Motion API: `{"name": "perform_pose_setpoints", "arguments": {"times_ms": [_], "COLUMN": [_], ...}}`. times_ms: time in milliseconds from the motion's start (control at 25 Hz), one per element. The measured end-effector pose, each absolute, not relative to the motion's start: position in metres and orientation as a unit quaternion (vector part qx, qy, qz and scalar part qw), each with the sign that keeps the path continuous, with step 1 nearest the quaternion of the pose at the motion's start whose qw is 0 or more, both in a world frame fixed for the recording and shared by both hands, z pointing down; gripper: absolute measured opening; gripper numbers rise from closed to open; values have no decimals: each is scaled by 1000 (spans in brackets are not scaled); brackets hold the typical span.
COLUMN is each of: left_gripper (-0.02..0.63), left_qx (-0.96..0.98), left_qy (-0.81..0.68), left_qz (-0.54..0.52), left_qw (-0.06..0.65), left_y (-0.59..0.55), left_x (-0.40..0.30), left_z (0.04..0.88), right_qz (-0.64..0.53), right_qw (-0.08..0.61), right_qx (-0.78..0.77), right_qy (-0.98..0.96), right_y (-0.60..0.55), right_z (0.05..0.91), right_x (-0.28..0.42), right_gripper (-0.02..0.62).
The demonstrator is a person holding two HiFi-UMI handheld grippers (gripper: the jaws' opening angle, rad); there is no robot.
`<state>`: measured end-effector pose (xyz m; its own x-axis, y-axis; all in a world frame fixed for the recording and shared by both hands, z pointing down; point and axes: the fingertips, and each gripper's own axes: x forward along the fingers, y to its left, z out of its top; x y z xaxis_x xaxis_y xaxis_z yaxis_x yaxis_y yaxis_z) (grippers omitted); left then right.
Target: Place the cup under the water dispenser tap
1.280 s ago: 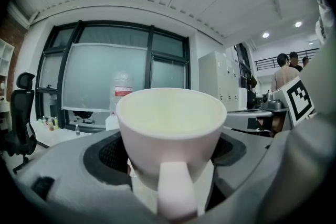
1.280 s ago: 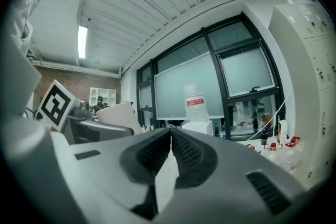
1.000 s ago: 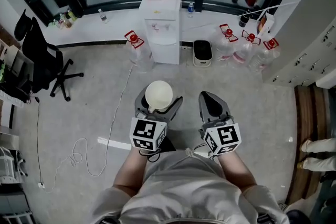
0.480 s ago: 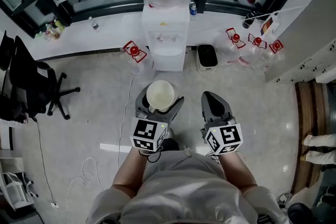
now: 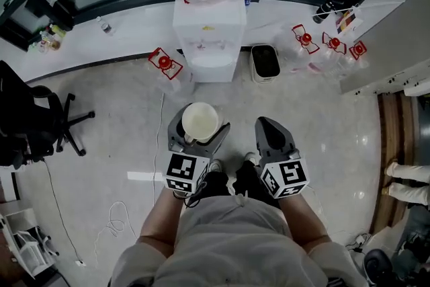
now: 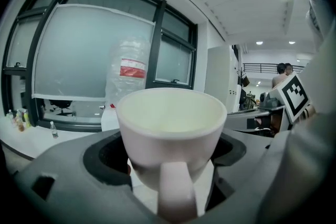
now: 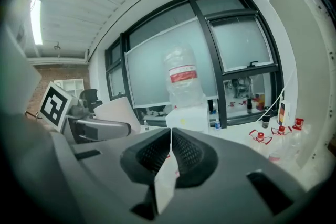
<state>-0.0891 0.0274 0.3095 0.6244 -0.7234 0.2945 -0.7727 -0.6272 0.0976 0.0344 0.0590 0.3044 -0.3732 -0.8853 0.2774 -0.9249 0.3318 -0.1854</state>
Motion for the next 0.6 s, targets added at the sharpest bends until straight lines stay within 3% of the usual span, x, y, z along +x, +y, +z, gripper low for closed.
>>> {"name": "perform_pose_setpoints", "arguments": {"times_ms": [600], "left_gripper": [454], "left_qx": [846], "left_qy": [-495], "left_qz": [127], "left_qw": [152], "left_y": [-61], "left_x": [-36], "left_z": [419], "right_qz": [195], "right_qw": [140], "right_qx": [472], "right_qy": [-848], "right_y": [-52], "right_z": [415], "right_x": [81], "right_gripper": [29]}}
